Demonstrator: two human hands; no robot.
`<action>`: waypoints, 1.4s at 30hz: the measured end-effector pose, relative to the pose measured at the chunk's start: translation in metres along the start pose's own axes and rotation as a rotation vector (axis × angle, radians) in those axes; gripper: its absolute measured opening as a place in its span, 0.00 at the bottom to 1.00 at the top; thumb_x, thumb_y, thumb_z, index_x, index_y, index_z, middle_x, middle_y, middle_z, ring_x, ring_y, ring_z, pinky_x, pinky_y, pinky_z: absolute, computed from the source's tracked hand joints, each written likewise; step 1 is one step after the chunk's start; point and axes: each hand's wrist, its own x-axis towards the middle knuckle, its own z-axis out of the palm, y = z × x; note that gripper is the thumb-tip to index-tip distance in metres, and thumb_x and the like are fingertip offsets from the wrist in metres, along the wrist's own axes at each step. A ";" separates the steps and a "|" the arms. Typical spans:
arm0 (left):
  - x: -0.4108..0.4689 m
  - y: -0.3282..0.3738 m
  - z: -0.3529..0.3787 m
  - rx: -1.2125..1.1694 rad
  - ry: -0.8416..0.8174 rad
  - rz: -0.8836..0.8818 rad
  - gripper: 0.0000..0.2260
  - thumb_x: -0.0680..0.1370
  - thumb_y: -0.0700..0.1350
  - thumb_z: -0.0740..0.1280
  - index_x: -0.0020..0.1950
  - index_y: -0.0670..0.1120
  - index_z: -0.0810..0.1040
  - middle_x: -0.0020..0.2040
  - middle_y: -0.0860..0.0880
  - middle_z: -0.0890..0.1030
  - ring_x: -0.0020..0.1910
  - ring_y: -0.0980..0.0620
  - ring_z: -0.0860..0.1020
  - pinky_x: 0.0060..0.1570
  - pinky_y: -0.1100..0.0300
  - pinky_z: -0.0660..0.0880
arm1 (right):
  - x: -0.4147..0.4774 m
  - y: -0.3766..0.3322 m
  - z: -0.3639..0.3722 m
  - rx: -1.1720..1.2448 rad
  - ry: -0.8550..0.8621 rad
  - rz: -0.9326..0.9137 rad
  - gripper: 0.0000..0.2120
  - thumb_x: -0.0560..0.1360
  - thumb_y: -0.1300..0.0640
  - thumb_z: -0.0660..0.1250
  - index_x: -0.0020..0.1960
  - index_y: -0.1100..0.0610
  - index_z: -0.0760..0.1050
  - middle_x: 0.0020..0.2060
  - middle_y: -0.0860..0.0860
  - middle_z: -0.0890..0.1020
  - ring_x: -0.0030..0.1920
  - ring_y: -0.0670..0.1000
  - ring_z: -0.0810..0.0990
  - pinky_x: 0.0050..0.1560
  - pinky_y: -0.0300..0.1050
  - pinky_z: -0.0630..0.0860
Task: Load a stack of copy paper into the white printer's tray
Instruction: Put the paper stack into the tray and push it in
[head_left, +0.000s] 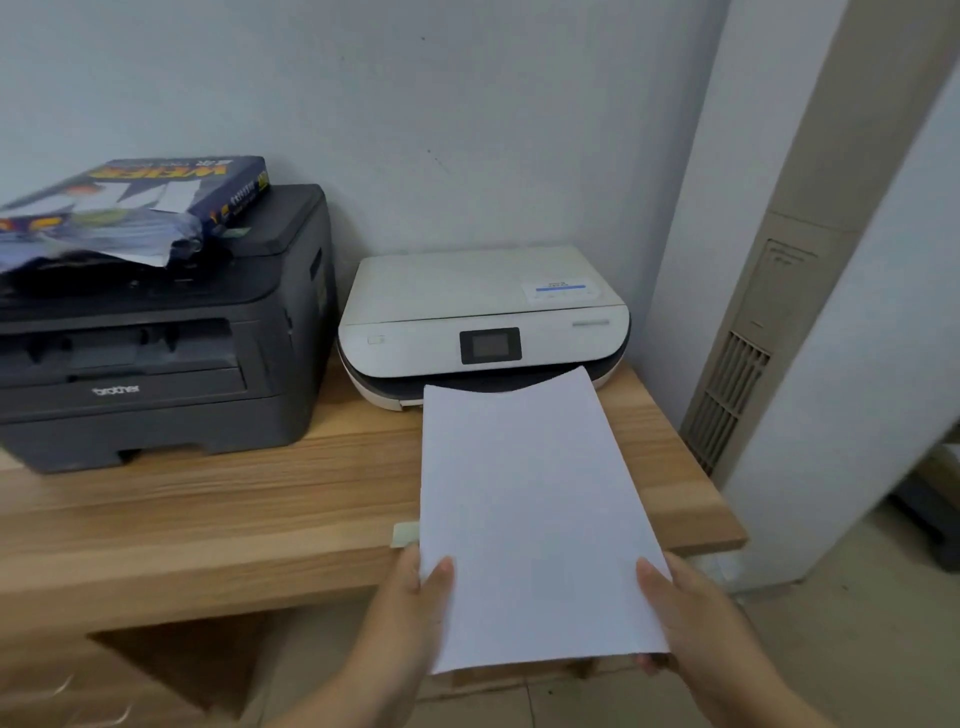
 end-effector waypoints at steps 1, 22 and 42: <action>-0.005 -0.007 0.001 0.004 0.029 -0.010 0.09 0.80 0.41 0.59 0.55 0.47 0.77 0.49 0.49 0.85 0.50 0.49 0.83 0.52 0.52 0.78 | -0.006 0.006 -0.003 -0.010 0.005 0.008 0.11 0.81 0.57 0.55 0.51 0.59 0.75 0.26 0.56 0.78 0.20 0.53 0.72 0.21 0.40 0.67; -0.053 -0.026 0.003 0.236 0.090 -0.188 0.07 0.78 0.47 0.62 0.54 0.47 0.75 0.43 0.53 0.80 0.41 0.58 0.77 0.36 0.69 0.68 | -0.049 0.037 -0.026 -0.038 -0.085 0.270 0.11 0.79 0.54 0.60 0.51 0.60 0.76 0.32 0.58 0.81 0.24 0.54 0.77 0.24 0.41 0.72; -0.035 -0.002 0.013 -0.069 0.001 -0.302 0.09 0.80 0.43 0.58 0.56 0.42 0.75 0.38 0.45 0.80 0.18 0.56 0.74 0.16 0.69 0.63 | -0.022 0.021 -0.019 0.180 -0.082 0.312 0.11 0.80 0.55 0.58 0.51 0.61 0.75 0.26 0.55 0.76 0.18 0.49 0.70 0.20 0.39 0.68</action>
